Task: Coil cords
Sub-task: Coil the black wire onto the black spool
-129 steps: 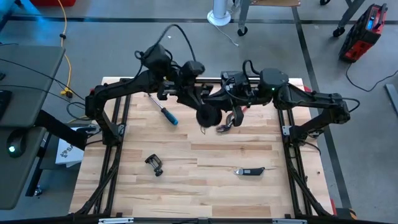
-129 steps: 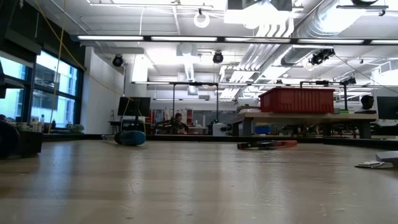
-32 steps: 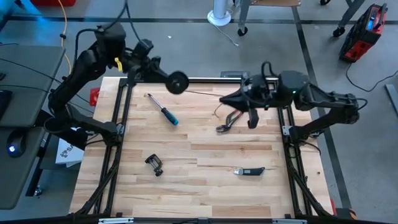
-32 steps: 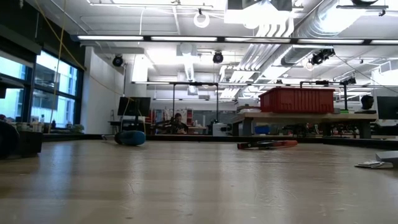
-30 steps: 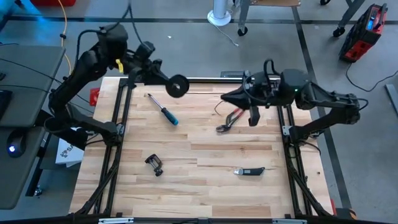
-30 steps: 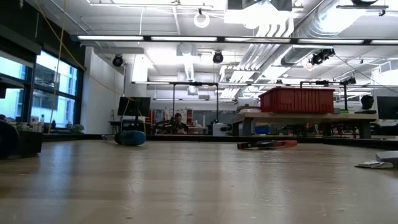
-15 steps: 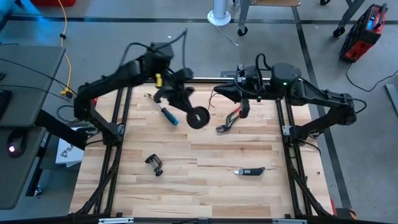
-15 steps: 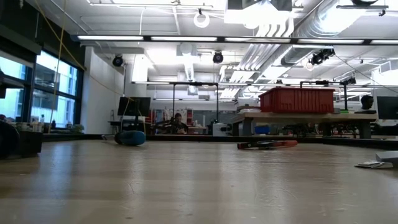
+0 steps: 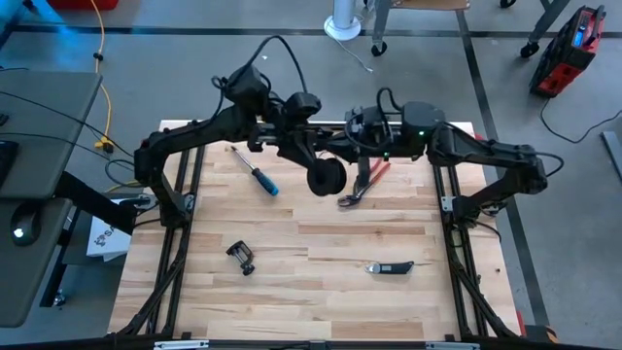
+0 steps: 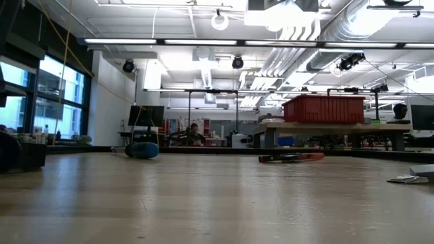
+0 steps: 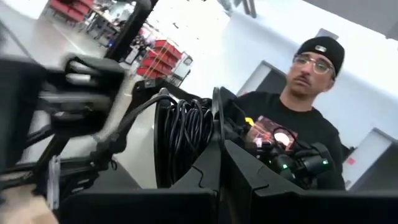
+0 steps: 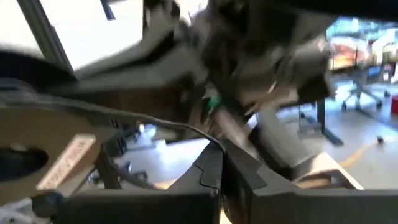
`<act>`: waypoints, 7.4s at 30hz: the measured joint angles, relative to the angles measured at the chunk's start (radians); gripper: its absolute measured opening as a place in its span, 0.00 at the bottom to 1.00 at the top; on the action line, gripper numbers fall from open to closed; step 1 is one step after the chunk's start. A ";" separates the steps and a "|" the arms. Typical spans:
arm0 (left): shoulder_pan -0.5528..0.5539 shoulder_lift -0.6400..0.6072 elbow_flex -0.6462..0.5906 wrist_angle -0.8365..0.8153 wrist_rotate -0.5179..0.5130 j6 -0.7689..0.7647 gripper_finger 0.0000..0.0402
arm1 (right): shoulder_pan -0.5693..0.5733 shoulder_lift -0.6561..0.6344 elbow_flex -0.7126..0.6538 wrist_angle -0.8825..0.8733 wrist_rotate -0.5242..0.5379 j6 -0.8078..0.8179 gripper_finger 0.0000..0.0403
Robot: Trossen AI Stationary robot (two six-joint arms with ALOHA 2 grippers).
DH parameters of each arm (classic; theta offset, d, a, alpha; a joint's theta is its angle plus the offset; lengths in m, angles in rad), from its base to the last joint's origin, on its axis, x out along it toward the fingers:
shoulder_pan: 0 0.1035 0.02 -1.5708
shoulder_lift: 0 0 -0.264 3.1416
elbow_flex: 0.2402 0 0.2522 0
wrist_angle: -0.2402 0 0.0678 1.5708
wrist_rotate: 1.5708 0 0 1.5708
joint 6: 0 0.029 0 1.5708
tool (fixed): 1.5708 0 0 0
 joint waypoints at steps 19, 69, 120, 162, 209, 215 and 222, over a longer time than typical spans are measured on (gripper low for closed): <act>-0.031 -0.002 0.142 0.127 -0.021 -0.051 0.00 | -0.004 0.013 0.000 0.219 -0.070 0.159 0.24; 0.026 0.003 0.377 -0.033 -0.048 -0.121 0.00 | 0.221 0.333 0.649 -0.036 0.400 -0.943 0.32; 0.138 0.000 0.377 -0.038 0.035 0.072 0.00 | 0.122 0.355 0.804 -0.724 0.152 -0.305 0.50; 0.138 0.000 0.377 -0.037 0.038 0.106 0.00 | 0.108 0.382 0.801 -0.767 -0.195 -0.178 0.37; 0.110 0.001 0.372 -1.072 -0.057 0.662 0.00 | 0.219 0.213 0.805 -0.782 0.011 -0.315 0.00; 0.033 0.003 0.372 -1.082 -0.058 0.629 0.00 | 0.135 0.231 0.803 -0.802 -0.132 -0.327 0.00; -0.020 0.007 0.372 -1.091 -0.088 0.594 0.00 | 0.066 0.240 0.803 -0.764 -0.284 -0.311 0.00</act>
